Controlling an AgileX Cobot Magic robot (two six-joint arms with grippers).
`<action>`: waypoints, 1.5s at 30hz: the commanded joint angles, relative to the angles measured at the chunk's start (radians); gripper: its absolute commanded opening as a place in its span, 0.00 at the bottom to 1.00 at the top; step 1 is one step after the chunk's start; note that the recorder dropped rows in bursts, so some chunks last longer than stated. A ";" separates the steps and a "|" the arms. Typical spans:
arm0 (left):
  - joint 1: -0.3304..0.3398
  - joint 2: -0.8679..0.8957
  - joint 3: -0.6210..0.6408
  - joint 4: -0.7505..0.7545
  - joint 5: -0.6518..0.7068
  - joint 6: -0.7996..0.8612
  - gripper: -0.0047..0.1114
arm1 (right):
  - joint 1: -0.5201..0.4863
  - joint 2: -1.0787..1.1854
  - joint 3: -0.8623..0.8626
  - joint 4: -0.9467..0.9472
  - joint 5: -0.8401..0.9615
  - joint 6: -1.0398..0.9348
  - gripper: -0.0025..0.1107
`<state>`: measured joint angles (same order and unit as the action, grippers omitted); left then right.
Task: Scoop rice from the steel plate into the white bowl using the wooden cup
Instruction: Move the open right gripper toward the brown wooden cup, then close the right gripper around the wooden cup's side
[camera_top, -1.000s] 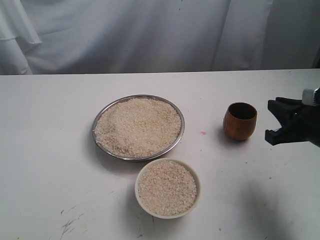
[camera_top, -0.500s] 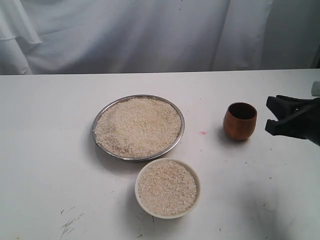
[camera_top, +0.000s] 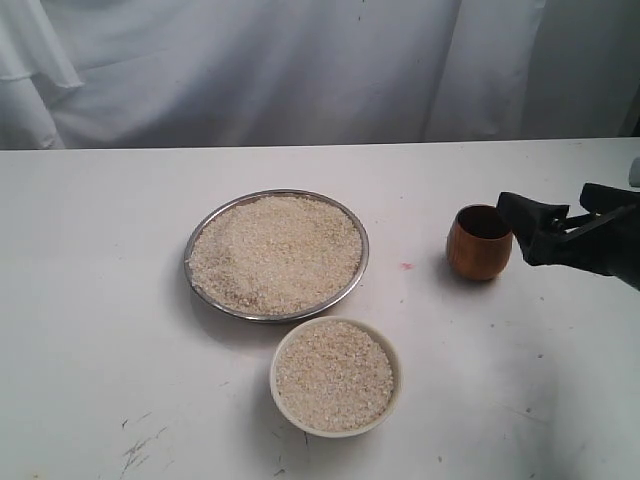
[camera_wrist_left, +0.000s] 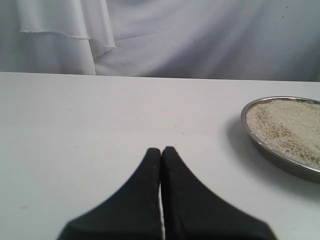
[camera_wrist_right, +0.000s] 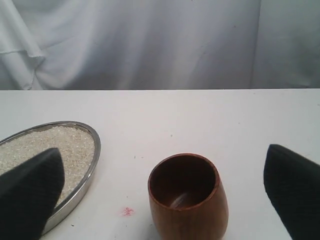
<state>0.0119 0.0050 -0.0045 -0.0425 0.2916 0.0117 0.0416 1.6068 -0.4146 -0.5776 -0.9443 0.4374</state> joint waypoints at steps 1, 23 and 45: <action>-0.002 -0.005 0.005 -0.001 -0.006 -0.003 0.04 | 0.000 0.001 -0.001 -0.007 0.000 0.006 0.91; -0.002 -0.005 0.005 -0.001 -0.006 -0.003 0.04 | 0.000 0.339 -0.004 -0.045 -0.133 -0.207 0.91; -0.002 -0.005 0.005 -0.001 -0.006 -0.003 0.04 | 0.000 0.573 -0.222 -0.068 -0.156 -0.232 0.91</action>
<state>0.0119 0.0050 -0.0045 -0.0425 0.2916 0.0117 0.0416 2.1799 -0.6193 -0.6399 -1.0898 0.2098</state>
